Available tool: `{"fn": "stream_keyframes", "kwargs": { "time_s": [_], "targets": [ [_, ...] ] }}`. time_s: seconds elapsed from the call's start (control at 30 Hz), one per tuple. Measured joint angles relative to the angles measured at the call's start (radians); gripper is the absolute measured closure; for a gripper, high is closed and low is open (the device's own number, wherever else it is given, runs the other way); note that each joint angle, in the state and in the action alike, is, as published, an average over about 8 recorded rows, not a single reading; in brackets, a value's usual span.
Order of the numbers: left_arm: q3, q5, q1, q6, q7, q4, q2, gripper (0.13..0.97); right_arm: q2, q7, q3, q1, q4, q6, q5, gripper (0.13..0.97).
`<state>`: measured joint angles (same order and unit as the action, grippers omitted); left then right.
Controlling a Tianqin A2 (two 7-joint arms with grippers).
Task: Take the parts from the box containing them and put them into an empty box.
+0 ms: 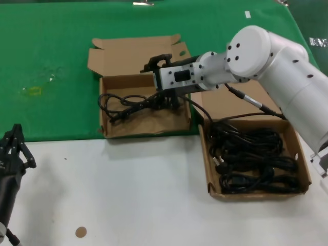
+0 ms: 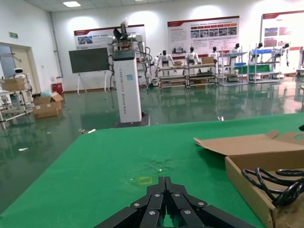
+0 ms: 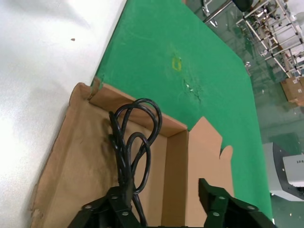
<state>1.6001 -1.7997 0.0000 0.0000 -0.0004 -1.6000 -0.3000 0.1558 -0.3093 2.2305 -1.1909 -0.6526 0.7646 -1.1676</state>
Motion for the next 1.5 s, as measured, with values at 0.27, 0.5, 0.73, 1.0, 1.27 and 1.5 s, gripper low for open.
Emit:
{"fn": "stream_keyframes", "kwargs": {
  "time_s": [0.27, 0.5, 0.73, 1.0, 1.27, 1.5],
  "targets": [
    [0.000, 0.000, 0.000, 0.000, 0.000, 0.000, 0.000, 0.945, 0.031, 0.040, -0.004, 0.015, -0.081, 0.017, 0.007, 0.538],
    [0.000, 0.000, 0.000, 0.000, 0.000, 0.000, 0.000, 0.945, 0.044, 0.057, -0.006, 0.025, -0.119, 0.022, 0.010, 0.391],
    [0.000, 0.000, 0.000, 0.000, 0.000, 0.000, 0.000, 0.921, 0.048, 0.067, -0.029, 0.068, -0.150, -0.007, -0.013, 0.261],
    [0.000, 0.000, 0.000, 0.000, 0.000, 0.000, 0.000, 0.888, 0.058, 0.090, -0.087, 0.177, -0.227, -0.079, -0.073, 0.197],
    [0.000, 0.000, 0.000, 0.000, 0.000, 0.000, 0.000, 0.788, 0.068, 0.117, -0.153, 0.301, -0.315, -0.163, -0.142, 0.144],
    [0.000, 0.000, 0.000, 0.000, 0.000, 0.000, 0.000, 0.634, 0.077, 0.140, -0.212, 0.409, -0.392, -0.237, -0.202, 0.129]
  ]
}}
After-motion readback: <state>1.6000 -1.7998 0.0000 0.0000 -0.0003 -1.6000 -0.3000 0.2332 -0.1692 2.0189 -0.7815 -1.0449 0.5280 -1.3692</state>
